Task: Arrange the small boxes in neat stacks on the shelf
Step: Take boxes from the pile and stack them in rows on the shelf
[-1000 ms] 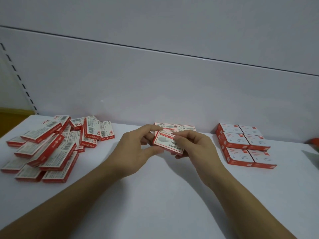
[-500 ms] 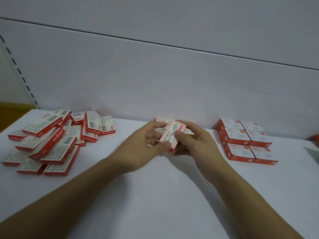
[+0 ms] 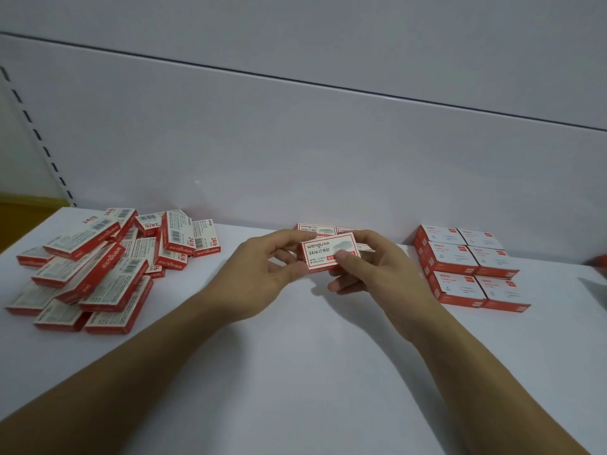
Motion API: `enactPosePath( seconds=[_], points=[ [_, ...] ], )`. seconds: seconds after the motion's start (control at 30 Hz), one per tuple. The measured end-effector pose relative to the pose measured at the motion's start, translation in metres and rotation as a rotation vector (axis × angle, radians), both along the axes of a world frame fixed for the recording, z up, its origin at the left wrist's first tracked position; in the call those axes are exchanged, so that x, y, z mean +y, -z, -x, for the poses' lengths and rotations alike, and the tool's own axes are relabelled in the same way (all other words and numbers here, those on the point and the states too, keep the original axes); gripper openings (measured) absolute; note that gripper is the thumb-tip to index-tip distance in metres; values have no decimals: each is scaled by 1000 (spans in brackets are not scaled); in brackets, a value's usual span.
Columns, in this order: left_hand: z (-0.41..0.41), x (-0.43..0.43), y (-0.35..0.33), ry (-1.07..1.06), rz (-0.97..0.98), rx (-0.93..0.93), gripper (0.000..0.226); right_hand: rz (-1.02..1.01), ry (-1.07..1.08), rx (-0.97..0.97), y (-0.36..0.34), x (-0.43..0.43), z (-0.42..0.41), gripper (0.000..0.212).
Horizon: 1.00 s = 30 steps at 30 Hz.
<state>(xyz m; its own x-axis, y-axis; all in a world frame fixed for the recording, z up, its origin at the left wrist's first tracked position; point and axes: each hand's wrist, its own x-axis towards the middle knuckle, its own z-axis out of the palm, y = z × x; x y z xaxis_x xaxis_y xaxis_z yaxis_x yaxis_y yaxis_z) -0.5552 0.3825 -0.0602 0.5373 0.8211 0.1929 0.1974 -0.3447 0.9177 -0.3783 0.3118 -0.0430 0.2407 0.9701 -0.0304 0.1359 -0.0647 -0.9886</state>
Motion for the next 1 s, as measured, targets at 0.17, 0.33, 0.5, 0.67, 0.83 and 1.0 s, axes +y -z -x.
enactPosePath(
  seconds=[0.17, 0.33, 0.5, 0.67, 0.83, 1.0],
  points=[
    [1, -1, 5, -34, -247, 304, 56, 87, -52, -27, 2, 0, 1, 26],
    [4, 4, 9, -36, -435, 540, 54, 87, 4, -519, 5, -1, 3, 38],
    [3, 8, 10, -41, -473, 642, 56, 15, -39, -886, 10, 0, 8, 42],
    [2, 8, 10, -43, -414, 617, 53, 57, -64, -973, 14, 2, 6, 47],
    [14, 17, 0, -164, -434, 651, 58, 61, -10, -1036, 17, 6, 4, 41],
    [18, 23, 2, -197, -456, 739, 51, 21, 15, -1060, 24, 11, 2, 32]
  ],
)
